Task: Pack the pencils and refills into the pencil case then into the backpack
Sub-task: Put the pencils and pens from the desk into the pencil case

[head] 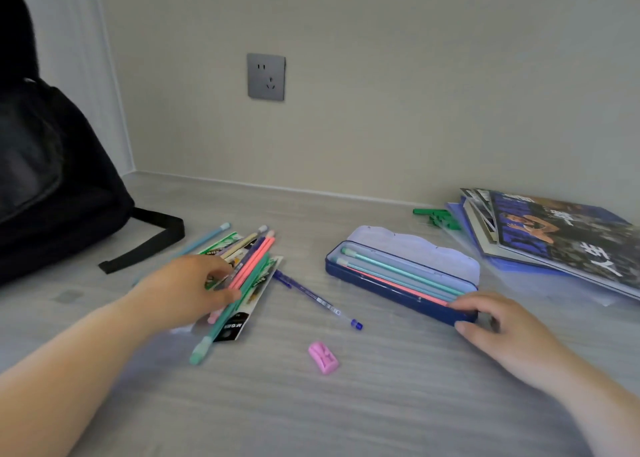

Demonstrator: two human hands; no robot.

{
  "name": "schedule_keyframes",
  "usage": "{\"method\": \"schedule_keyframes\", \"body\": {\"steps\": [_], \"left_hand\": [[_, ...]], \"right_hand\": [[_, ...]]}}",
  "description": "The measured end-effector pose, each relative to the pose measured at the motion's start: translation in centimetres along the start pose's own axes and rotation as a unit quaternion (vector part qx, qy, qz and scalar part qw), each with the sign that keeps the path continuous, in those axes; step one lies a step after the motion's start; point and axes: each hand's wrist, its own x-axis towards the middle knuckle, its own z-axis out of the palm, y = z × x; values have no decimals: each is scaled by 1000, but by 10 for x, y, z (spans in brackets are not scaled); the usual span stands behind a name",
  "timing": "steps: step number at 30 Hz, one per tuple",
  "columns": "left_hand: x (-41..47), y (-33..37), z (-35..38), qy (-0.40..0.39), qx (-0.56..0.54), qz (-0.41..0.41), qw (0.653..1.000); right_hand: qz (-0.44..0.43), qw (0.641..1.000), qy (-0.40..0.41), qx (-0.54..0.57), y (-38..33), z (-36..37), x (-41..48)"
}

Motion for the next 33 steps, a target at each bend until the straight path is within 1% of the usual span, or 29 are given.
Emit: {"method": "schedule_keyframes", "body": {"steps": [4, 8, 9, 11, 12, 15, 16, 19, 22, 27, 31, 33], "left_hand": [[2, 1, 5, -3, 29, 7, 1000], [6, 0, -1, 23, -25, -24, 999], [7, 0, -2, 24, -23, -35, 999], [9, 2, -5, -4, 18, -51, 999], [11, 5, -5, -12, 53, -46, 998], [14, 16, -2, 7, 171, -22, 985], [14, 20, 0, 3, 179, -30, 983], [20, 31, 3, -34, 159, -61, 985], [28, 38, 2, -42, 170, -75, 982], [30, 40, 4, -50, 172, -72, 981], [33, 43, 5, -60, 195, -63, 977], [35, 42, 5, -53, 191, -54, 979]], "right_hand": [[-3, 1000, -5, 7, 2, 1, 0], [4, 1000, -6, 20, 3, 0, 1], [3, 1000, -6, 23, 2, 0, 1], [2, 1000, -4, 30, 0, -1, 1], [2, 999, -2, 33, -1, -1, 1], [5, 999, -2, 37, -2, -1, 1], [6, 999, -3, 37, -2, -1, 0], [9, 999, -4, 39, -1, -1, 0], [11, 999, -9, 39, -1, -1, 0], [10, 999, -18, 46, -2, -3, -1], [10, 999, -21, 46, -3, -3, -1], [11, 999, -25, 41, -2, -3, -1]]}}
